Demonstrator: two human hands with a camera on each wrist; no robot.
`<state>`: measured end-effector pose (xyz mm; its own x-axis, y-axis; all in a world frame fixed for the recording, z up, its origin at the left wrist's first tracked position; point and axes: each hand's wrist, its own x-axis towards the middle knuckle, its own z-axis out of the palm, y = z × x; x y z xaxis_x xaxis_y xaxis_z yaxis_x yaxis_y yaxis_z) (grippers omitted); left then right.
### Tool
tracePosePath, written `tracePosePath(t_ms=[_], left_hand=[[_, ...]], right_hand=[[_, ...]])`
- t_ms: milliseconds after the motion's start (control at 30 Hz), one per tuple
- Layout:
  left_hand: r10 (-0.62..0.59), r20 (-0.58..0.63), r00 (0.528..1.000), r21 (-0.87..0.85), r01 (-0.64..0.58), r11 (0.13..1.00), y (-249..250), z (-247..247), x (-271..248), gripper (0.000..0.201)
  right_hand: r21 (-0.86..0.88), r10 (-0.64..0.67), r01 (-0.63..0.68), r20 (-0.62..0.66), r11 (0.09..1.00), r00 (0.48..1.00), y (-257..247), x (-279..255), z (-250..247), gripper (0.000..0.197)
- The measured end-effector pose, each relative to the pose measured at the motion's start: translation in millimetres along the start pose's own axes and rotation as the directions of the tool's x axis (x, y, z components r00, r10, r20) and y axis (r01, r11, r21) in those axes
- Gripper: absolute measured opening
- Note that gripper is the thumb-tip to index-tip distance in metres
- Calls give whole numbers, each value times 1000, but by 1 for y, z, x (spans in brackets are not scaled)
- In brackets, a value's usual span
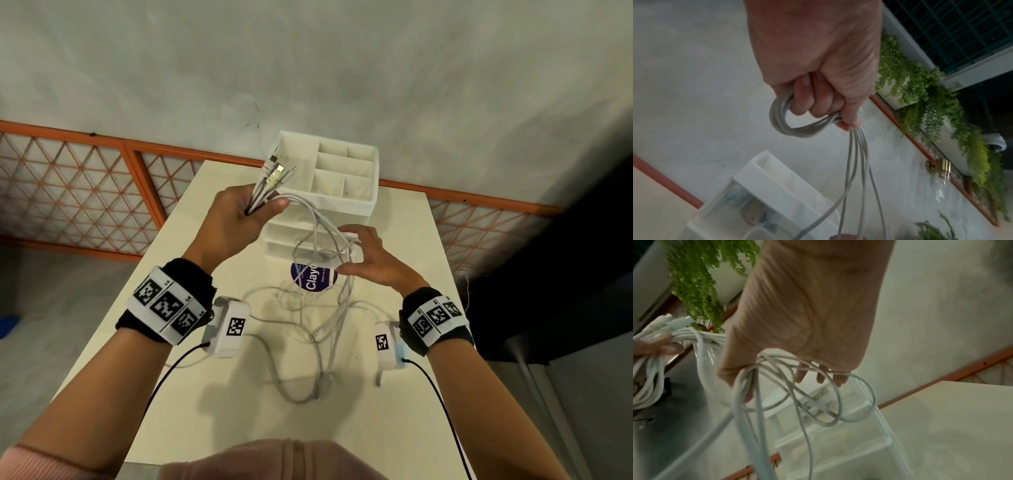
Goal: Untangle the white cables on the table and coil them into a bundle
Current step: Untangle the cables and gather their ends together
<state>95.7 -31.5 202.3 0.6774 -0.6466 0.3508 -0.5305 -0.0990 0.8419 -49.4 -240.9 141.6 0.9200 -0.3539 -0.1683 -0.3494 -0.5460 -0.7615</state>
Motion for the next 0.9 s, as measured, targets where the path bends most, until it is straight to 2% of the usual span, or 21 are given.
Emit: tracePosePath(t_ms=[133,200,267,300,400,500,567,600,667,700,733,767,800,833,900], left_hand=[[15,-44,999,85,-11,996,-2,2,0,48],[-2,-88,996,77,8,997,-6,2,2,46],[-9,-120,993,68,17,998,-10,-1,5,44],[-11,-142,990,68,21,997,-11,-3,7,45],[-11,-211,977,53,22,998,-14,-9,13,47],[8,-201,979,75,7,997,-14,-7,11,42],[10,-172,985,75,3,997,-13,-2,6,40],[8,-152,988,72,3,997,-11,1,3,40],[8,-109,994,76,0,997,-9,5,-1,37],[7,-92,996,87,1,996,-8,7,-2,37],[9,-78,997,109,0,994,-6,8,-3,39],[18,-61,998,138,-9,990,-4,8,-3,39],[34,-41,999,166,-26,986,-2,8,-3,36],[48,-9,999,191,-45,981,0,9,-3,34],[60,69,996,206,-73,976,5,11,-4,37]], right_hand=[[14,30,-30,-51,999,998,12,-7,5,83],[28,84,-82,-96,996,992,23,-7,6,66],[38,109,-107,-38,993,993,34,-8,8,37],[40,121,-121,1,992,993,41,-8,10,28],[67,180,-181,28,981,983,63,-11,12,22],[7,231,-232,62,973,971,83,-19,10,11],[-40,351,-348,138,936,926,96,-23,10,3],[-120,426,-412,149,903,892,100,-25,9,13],[-433,585,-483,137,761,799,97,-31,1,65],[-527,635,-502,96,686,767,87,-34,-7,86],[-565,652,-513,61,647,755,72,-37,-16,103],[-556,650,-521,48,648,758,57,-38,-27,118],[-519,609,-498,58,695,791,39,-38,-38,131],[-463,525,-441,64,769,849,21,-37,-47,139],[-261,236,-222,23,940,971,-16,-33,-54,143]])
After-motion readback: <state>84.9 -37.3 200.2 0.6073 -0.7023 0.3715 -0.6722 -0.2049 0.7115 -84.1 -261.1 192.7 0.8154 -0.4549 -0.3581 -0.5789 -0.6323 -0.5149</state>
